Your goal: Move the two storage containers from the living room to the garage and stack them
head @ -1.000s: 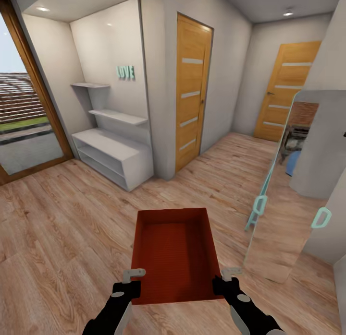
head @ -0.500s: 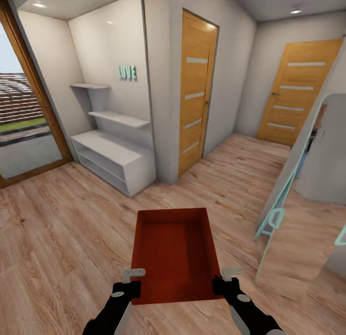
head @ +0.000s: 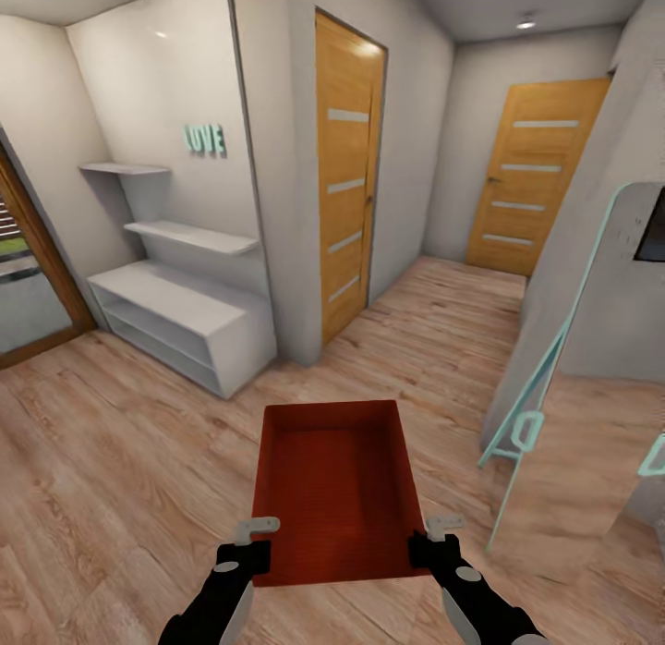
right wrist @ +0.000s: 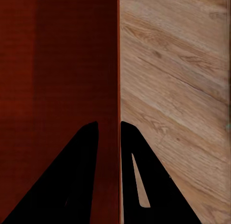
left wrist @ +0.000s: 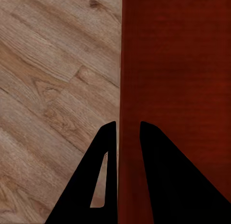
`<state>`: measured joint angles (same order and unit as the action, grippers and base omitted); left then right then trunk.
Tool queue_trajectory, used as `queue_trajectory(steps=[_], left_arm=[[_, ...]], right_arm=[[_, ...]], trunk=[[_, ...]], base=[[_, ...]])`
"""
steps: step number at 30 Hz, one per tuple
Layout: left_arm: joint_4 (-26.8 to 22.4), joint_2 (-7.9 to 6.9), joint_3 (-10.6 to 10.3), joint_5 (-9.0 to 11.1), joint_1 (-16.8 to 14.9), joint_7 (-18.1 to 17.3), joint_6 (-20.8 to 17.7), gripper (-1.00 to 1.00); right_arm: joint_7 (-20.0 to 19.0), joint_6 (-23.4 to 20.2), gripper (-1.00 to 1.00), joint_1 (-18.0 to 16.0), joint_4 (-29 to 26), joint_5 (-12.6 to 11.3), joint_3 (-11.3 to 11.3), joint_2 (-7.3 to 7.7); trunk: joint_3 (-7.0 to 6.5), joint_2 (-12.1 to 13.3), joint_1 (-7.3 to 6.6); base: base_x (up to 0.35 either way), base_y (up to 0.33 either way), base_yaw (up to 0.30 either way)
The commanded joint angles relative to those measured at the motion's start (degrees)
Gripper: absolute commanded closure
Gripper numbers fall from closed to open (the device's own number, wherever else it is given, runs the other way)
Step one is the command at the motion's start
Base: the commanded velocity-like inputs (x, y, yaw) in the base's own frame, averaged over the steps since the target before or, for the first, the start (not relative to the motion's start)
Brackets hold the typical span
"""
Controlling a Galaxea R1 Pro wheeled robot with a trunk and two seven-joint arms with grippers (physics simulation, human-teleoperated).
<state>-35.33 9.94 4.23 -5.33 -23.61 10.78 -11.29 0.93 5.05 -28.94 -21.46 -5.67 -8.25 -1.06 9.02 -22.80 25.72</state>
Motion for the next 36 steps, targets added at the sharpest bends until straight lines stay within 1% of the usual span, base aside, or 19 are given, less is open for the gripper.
queue_trajectory(steps=[1,10,27,36], left_arm=[[-0.61,0.06,0.09,-1.09,-0.05,0.1,-0.4,1.0],[-0.61,0.06,0.08,-1.09,-0.08,0.12,-0.4,1.0],[-0.61,0.06,0.08,-1.09,-0.05,0.1,-0.49,1.0],[-0.61,0.06,0.08,-1.09,-0.06,0.11,-0.49,1.0]], right_arm=[[0.04,0.23,1.0,-0.06,0.28,-0.85,-0.89,0.44],[0.04,0.23,1.0,-0.06,0.28,-0.84,-0.89,0.44],[0.04,0.23,1.0,-0.06,0.28,-0.86,-0.89,0.44],[0.04,0.23,1.0,-0.06,0.28,-0.9,-0.89,0.44]], trunk=[[0.12,-0.12,0.06],[0.12,-0.12,0.06],[0.12,-0.12,0.06],[0.12,-0.12,0.06]], base=[[0.309,0.168,-0.263],[0.292,0.194,-0.259],[0.26,0.213,-0.023],[0.259,0.212,-0.213]])
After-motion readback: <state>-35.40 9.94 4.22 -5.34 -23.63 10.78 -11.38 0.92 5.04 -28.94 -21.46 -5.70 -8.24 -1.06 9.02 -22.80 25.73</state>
